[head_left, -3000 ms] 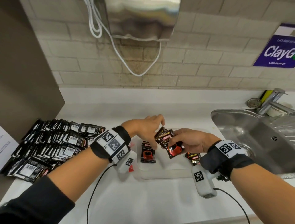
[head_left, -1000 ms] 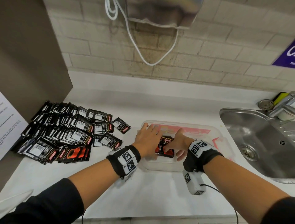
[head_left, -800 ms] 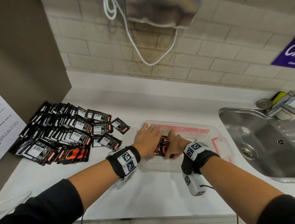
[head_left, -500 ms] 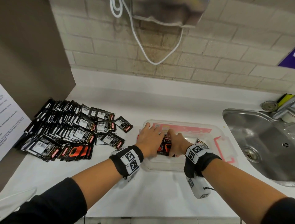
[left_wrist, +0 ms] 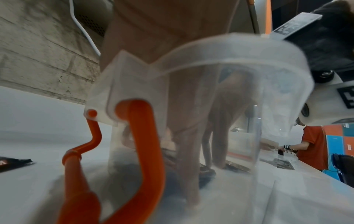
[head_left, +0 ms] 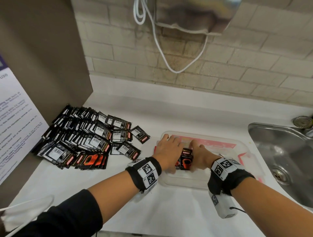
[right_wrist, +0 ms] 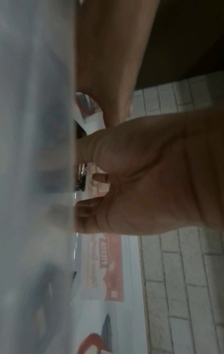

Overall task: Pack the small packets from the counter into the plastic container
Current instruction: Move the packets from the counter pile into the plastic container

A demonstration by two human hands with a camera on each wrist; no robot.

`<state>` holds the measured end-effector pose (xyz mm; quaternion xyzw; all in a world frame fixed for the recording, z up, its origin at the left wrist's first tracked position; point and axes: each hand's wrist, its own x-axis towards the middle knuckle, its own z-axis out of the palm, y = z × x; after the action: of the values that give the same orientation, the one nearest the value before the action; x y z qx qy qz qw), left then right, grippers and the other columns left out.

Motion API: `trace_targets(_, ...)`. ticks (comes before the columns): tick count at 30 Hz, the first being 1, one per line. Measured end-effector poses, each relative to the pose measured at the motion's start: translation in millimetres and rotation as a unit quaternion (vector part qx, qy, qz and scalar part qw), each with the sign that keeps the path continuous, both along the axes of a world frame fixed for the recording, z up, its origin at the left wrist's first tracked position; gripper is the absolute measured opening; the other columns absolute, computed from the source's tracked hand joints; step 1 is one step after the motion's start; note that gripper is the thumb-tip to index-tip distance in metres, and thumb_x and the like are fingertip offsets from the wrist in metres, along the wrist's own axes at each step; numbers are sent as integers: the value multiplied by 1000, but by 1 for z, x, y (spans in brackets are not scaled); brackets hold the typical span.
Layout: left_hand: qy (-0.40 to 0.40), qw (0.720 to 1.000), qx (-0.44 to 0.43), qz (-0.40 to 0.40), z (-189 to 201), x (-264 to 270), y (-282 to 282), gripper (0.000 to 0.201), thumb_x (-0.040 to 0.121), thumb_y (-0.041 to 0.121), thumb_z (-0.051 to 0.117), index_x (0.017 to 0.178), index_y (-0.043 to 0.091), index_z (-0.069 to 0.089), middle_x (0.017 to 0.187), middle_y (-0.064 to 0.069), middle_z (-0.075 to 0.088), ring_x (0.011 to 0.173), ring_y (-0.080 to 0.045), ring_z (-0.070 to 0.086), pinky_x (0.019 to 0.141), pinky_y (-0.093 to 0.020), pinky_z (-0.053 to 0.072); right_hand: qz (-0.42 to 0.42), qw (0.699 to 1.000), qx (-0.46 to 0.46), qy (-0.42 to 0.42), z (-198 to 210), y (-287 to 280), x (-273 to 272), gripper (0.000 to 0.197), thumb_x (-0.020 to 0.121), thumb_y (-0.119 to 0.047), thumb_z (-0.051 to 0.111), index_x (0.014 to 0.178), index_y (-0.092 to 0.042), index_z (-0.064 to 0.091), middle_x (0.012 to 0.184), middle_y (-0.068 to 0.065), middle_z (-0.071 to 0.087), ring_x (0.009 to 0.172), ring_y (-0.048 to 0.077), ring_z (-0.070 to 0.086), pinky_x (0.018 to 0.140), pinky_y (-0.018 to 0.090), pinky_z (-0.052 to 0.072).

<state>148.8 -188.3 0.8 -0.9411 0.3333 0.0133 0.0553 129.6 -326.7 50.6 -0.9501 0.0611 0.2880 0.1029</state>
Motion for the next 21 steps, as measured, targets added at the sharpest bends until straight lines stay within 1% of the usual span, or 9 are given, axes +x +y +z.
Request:
trace_targets(2,30,998,-54,-15,7,0,4,99,57,59,83,135,13,42,134,-8,46,125,-28,39,110,-46,24,-4,1000,-31,3,9,-2,3,80,74,-9,81,136,-12,30,133,16,38,114,34,54,93,40,53)
trace_targets(4,95,985,-147,-14,17,0,12,82,66,58,81,128,18,45,127,-3,46,119,-23,38,106,-41,28,-14,999,-45,-23,19,-2,7,69,80,-11,76,136,-10,36,136,15,39,118,33,52,96,40,50)
trace_targets(7,176,941,-288,27,38,-1,35,59,81,49,75,128,25,49,123,3,46,117,-16,35,102,-37,33,-7,995,4,-99,35,12,14,42,86,-9,66,124,-12,47,128,13,44,107,28,53,83,32,47)
trace_targets(9,168,915,-360,67,49,-5,56,42,86,44,71,120,27,54,118,5,48,117,-14,39,104,-41,36,16,985,78,-152,43,31,16,27,87,-9,64,108,-16,49,119,12,49,97,24,52,72,27,41)
trace_targets(11,147,892,-409,123,59,-9,82,27,89,39,69,112,27,59,113,5,53,114,-15,47,104,-44,39,42,969,156,-185,49,57,12,22,87,-10,63,101,-18,48,112,10,51,94,21,52,68,25,37)
trace_targets(14,130,876,-410,218,65,-14,129,18,89,32,70,104,24,64,104,2,58,103,-17,55,96,-43,46,88,954,230,-173,50,99,5,21,88,-10,60,102,-19,47,111,9,54,94,21,53,65,23,38)
trace_targets(16,130,872,-381,278,63,-21,161,18,88,32,71,102,22,65,101,3,57,97,-16,56,92,-41,49,114,954,243,-134,46,124,2,24,90,-10,59,108,-18,47,115,10,55,98,23,53,69,25,41)
trace_targets(19,136,855,-343,363,55,-34,202,21,85,32,75,101,24,63,102,3,53,100,-19,56,90,-40,50,144,967,202,-65,35,154,2,41,94,-15,58,132,-12,42,131,13,51,116,27,52,83,28,42)
trace_targets(21,151,841,-319,410,48,-43,221,27,82,34,78,100,26,60,107,0,52,106,-23,54,93,-44,49,152,975,161,-29,26,167,2,58,96,-18,56,147,-8,28,140,15,45,125,30,48,85,29,41)
